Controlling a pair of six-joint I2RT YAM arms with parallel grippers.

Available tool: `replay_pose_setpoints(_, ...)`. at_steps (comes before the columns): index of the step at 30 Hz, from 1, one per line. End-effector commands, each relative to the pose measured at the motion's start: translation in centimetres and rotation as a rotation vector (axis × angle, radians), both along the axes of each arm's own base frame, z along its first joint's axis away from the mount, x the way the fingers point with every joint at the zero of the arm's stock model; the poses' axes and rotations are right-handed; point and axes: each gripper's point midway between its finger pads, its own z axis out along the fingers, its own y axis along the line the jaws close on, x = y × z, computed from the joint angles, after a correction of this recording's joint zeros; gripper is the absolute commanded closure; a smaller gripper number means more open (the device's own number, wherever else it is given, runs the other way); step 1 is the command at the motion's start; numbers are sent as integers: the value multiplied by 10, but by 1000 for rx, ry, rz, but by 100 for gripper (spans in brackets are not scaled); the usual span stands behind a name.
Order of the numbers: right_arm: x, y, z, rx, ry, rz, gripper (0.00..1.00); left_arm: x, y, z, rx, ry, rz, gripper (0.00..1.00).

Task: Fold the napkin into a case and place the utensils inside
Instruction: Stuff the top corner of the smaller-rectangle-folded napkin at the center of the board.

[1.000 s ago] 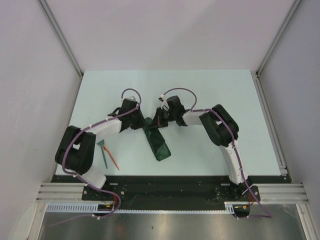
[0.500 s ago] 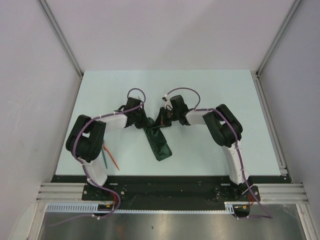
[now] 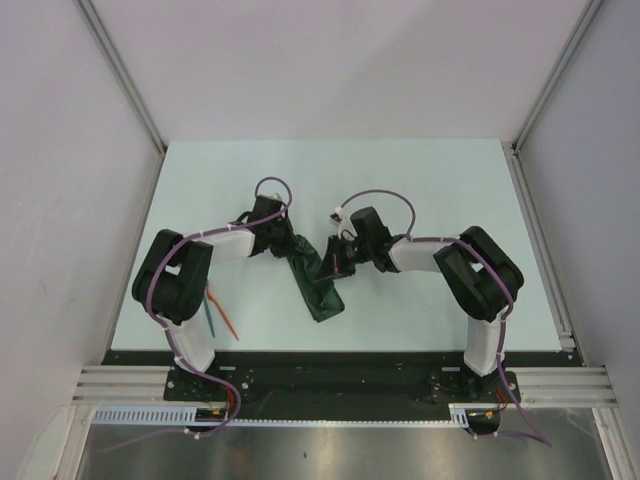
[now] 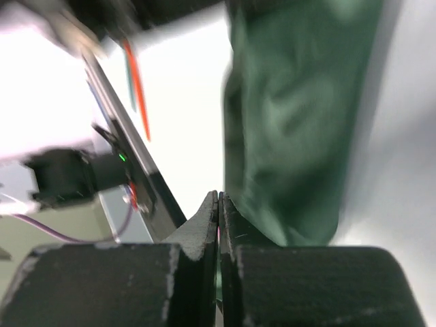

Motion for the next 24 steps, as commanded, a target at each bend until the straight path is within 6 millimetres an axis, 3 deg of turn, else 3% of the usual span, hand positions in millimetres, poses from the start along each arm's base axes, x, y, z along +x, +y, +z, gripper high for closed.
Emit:
replay_pose_setpoints(1,-33,5,-14,-4,12,57,100,-12,19,-4,72,25,22,100)
replay_pose_setpoints(4,-49,9,-32,-42,19,90,100,-9,22,2,86,6,20,100)
replay_pose_setpoints(8,-52,7,-39,-71,12,98,100,-2,21,19,93,-29,0,100)
replay_pose_setpoints(11,-49,6,-32,-82,-14,103,100,2,16,44,72,-84,-27,97)
replay_pose_setpoints(16,-44,7,-17,-105,-82,124,100,7,7,100,10,-206,-77,74)
replay_pose_setpoints(20,-36,6,-7,-164,-129,129,100,3,7,131,-21,-257,-93,70)
replay_pose_setpoints(22,-28,12,9,-166,-187,148,99,-1,12,136,-29,-266,-82,69)
replay_pose_setpoints(24,-26,10,11,-208,-198,147,97,-6,19,150,-27,-300,-65,69)
